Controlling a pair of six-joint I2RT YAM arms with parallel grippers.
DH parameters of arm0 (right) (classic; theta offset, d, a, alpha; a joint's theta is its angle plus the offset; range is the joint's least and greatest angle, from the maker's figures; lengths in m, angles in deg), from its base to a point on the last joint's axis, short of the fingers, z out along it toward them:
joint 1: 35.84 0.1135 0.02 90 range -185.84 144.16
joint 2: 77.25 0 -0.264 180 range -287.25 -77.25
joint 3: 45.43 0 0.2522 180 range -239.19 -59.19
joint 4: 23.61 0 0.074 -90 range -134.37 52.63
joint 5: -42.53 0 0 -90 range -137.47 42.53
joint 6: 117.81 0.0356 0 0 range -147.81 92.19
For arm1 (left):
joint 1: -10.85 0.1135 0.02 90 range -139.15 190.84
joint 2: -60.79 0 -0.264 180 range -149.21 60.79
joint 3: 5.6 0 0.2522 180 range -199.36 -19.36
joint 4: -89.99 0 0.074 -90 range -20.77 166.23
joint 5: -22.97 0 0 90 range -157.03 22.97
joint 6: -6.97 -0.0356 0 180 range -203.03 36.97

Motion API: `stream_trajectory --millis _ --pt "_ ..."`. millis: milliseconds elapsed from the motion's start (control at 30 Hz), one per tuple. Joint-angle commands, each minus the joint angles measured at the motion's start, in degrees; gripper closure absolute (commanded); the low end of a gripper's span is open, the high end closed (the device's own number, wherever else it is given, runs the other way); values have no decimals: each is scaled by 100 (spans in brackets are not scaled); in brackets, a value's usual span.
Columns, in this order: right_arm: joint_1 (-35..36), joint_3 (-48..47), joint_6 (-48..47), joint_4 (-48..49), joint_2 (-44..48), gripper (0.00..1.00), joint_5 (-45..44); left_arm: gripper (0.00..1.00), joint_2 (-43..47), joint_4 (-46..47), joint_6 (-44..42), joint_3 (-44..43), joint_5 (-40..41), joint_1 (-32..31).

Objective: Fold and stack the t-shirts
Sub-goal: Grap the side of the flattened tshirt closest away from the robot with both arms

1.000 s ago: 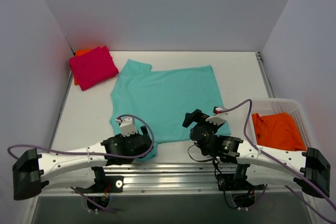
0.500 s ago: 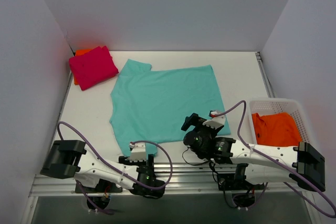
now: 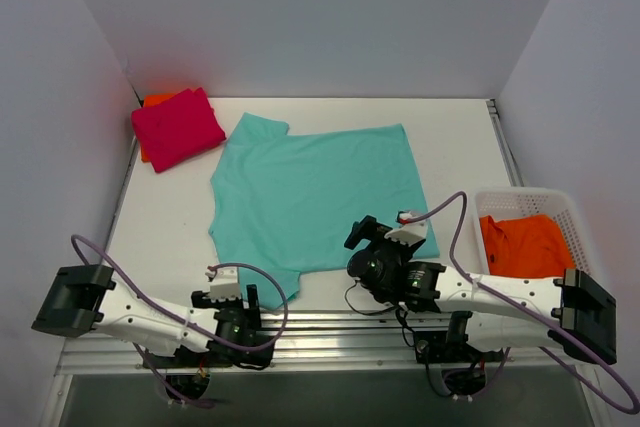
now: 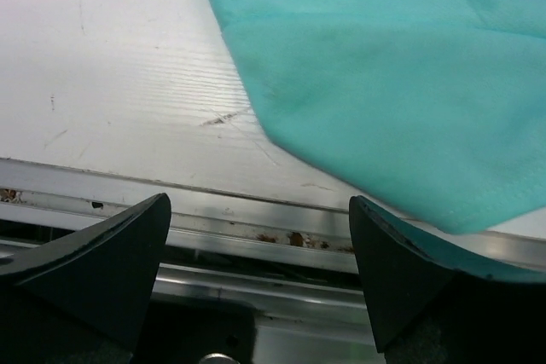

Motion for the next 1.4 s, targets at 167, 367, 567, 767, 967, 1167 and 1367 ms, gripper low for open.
stream_trajectory --millis 167,367,567,767,967,1167,1367 --pt "-112 -154 -87 262 -416 12 -286 7 1205 1545 1575 708 934 840" --pt "-173 -206 -210 464 -644 12 -181 6 1839 3602 -398 1138 759 1851" --pt "-244 -207 -237 464 -662 12 -136 7 1928 3973 -866 1306 442 2108" --pt "-323 -162 -254 517 -715 11 -75 8 1647 4219 -971 1262 196 2108" --pt "-349 -101 -193 456 -662 11 -75 12 1506 4395 -1024 1227 -59 2091" --pt "-402 -48 -149 438 -654 11 -66 30 1243 4667 -1007 1341 -155 2099" --pt "-429 -31 -149 438 -671 12 -48 78 970 4835 -1050 1350 -138 2134"
